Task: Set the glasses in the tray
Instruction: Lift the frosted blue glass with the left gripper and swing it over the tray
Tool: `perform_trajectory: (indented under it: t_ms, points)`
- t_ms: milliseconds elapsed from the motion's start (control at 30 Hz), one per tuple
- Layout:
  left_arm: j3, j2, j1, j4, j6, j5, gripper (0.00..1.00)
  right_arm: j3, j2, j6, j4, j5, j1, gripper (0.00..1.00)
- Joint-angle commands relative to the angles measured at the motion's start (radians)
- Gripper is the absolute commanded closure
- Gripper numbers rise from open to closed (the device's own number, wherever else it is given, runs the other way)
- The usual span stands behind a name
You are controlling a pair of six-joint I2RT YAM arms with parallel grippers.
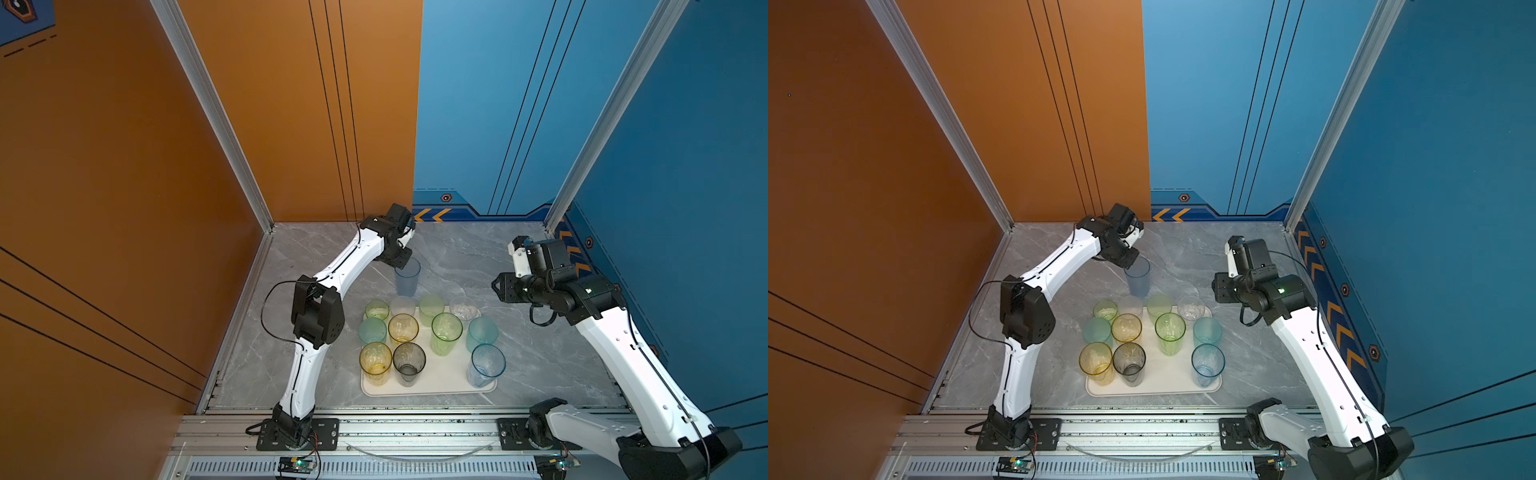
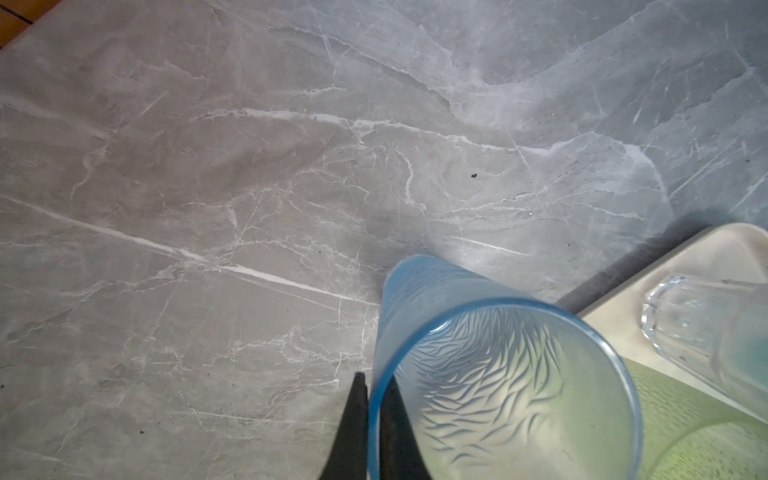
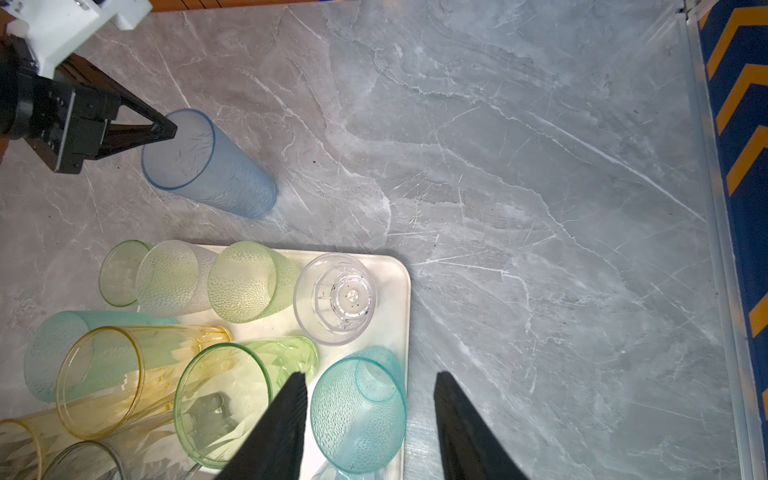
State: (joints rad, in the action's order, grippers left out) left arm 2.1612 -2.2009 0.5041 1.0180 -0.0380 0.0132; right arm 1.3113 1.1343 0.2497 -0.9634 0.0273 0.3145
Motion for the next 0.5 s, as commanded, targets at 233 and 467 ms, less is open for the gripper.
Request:
perform_trajectory:
  t_ms: [233, 467]
  points:
    - [-0.101, 0.334, -0.006, -0.111, -0.039, 0.13, 1.0, -0.051, -0.057, -0.003, 0.061, 0.025, -0.006, 0.51]
    - [-0.273, 0.657, 0.084, -0.11, -0.04, 0.117, 1.0, -0.073, -0.082, 0.008, 0.076, 0.024, -0.011, 0.51]
